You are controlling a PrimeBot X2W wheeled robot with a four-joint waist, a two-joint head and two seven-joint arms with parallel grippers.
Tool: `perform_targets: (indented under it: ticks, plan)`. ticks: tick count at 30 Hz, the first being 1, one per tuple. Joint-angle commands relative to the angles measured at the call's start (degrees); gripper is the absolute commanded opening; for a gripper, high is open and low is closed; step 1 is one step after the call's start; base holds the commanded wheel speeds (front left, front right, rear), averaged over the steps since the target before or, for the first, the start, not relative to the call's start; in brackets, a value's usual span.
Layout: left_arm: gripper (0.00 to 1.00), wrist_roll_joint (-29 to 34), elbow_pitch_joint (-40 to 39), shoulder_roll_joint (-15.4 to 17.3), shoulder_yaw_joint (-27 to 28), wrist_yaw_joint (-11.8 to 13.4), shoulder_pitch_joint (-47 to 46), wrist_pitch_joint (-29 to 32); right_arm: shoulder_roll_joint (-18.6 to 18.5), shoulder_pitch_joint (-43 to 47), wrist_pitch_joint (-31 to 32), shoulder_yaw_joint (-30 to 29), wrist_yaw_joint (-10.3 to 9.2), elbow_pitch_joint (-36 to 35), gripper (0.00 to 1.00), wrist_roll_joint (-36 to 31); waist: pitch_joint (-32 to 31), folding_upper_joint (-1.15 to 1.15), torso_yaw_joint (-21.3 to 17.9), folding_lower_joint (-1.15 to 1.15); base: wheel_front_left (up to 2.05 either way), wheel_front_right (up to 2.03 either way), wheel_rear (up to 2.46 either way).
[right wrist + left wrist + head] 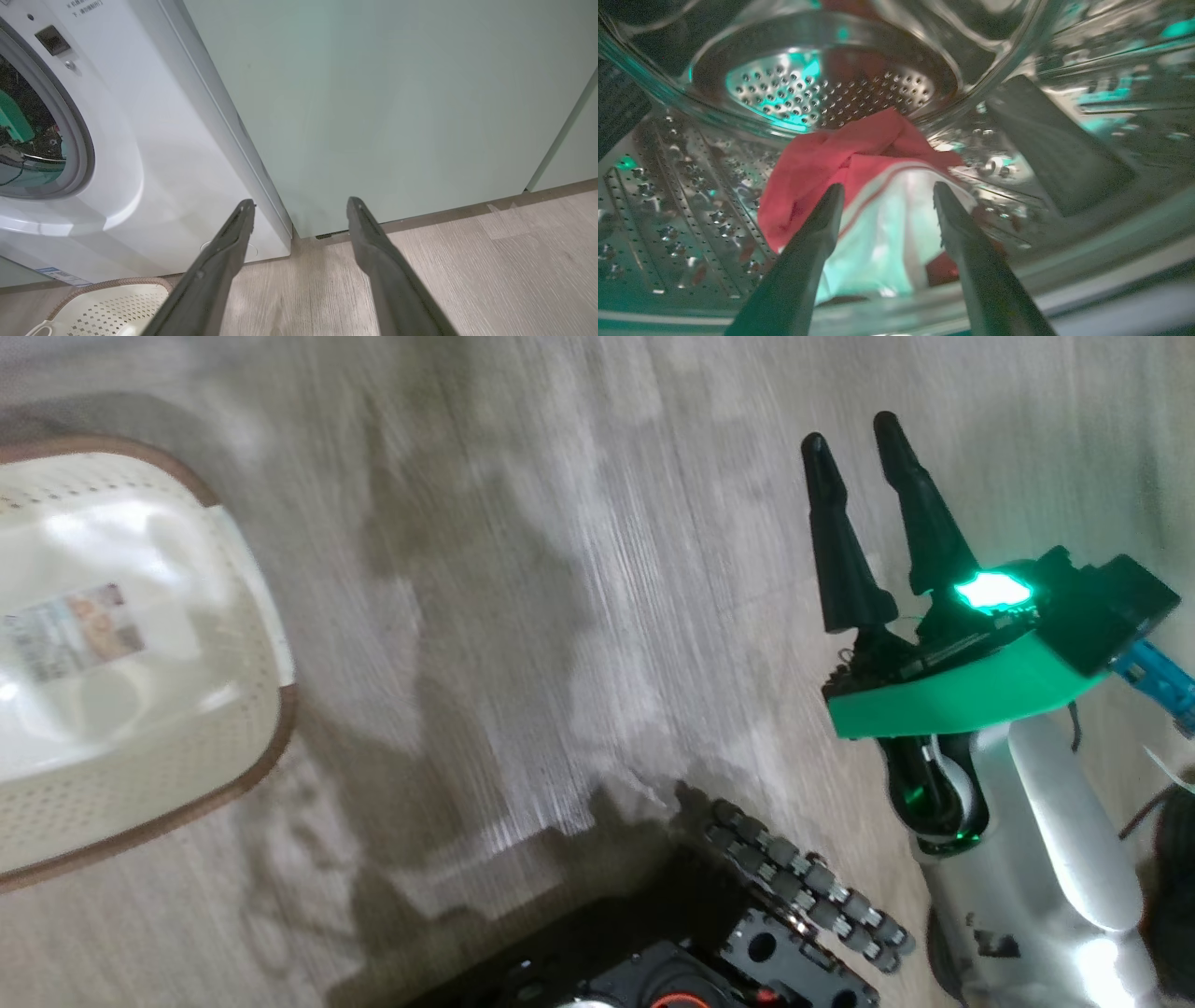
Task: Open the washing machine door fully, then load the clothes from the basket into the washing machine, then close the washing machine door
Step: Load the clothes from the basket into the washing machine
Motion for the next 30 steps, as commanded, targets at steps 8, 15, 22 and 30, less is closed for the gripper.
perform_targets:
  ticks: [8,15,22,30]
  plan:
    - [1.00,-5.45,-14.95,-1.55,6.47,6.04,19.35,-10.86,-0.19,3.54,-0.53,-2.46,0.00,-0.51,1.00,-4.47,-7.98,0.00,6.69,0.00,0.00,0.00,0.00]
    - [1.00,-8.97,-28.16,-5.53,9.65,10.07,35.69,-17.29,-0.19,4.91,-0.53,-4.93,0.00,-0.34,1.00,-7.71,-12.22,0.00,10.96,0.00,0.00,0.00,0.00]
    - [1.00,-10.21,-39.27,-10.00,10.55,12.84,51.64,-22.35,-0.19,5.99,-0.53,-7.37,0.00,0.31,1.00,-11.17,-16.80,0.00,15.39,0.00,0.00,0.00,0.00]
    - [1.00,-8.62,-43.78,-15.22,8.33,12.48,65.80,-24.27,-0.19,7.87,1.33,-10.07,0.00,1.34,1.00,-14.59,-24.17,0.00,18.87,0.00,0.00,0.00,0.00]
